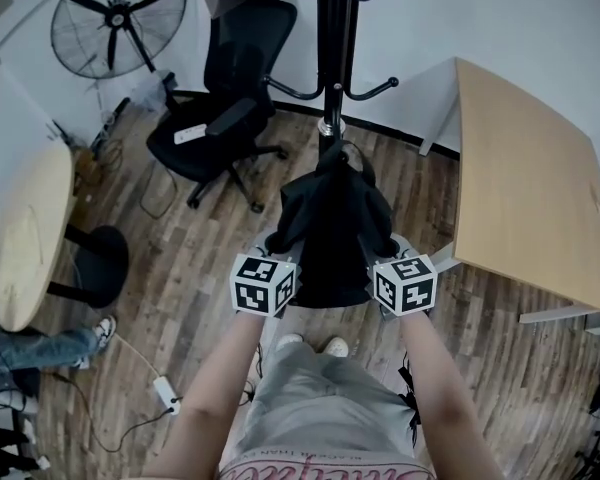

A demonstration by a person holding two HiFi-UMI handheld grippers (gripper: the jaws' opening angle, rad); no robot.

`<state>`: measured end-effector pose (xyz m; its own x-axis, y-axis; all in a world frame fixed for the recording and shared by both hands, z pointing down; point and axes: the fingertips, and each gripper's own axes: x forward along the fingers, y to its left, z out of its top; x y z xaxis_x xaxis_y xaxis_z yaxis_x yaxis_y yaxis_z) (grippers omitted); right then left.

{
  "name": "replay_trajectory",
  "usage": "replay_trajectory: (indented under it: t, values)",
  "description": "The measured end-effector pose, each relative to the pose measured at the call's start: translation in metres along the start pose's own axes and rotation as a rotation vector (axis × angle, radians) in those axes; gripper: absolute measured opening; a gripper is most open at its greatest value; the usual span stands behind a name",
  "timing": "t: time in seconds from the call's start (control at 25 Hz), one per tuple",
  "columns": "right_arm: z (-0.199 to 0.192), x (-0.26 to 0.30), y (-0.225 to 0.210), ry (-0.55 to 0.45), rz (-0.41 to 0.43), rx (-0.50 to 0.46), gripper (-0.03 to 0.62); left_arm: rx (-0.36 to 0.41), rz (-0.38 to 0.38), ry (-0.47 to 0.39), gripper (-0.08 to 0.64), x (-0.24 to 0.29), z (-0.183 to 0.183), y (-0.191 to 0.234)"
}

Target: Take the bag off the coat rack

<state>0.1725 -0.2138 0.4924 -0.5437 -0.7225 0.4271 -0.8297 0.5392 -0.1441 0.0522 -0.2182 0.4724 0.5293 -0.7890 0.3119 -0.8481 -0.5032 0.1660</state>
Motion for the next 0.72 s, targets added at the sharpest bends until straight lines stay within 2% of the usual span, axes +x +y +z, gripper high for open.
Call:
replay_trajectory:
  t: [0.28,0.72]
  values:
    - [-0.002,-0.014,-0.003,0.001,-0.042,0.023,0.043,0.02,-0.034,0.017,0.06,0.0,0.003,-0.013]
    - [0.0,-0.067,-0.025,-0.023,-0.197,0.097,0.043,0.099,-0.19,0.04,0.06,0.016,0.026,-0.063]
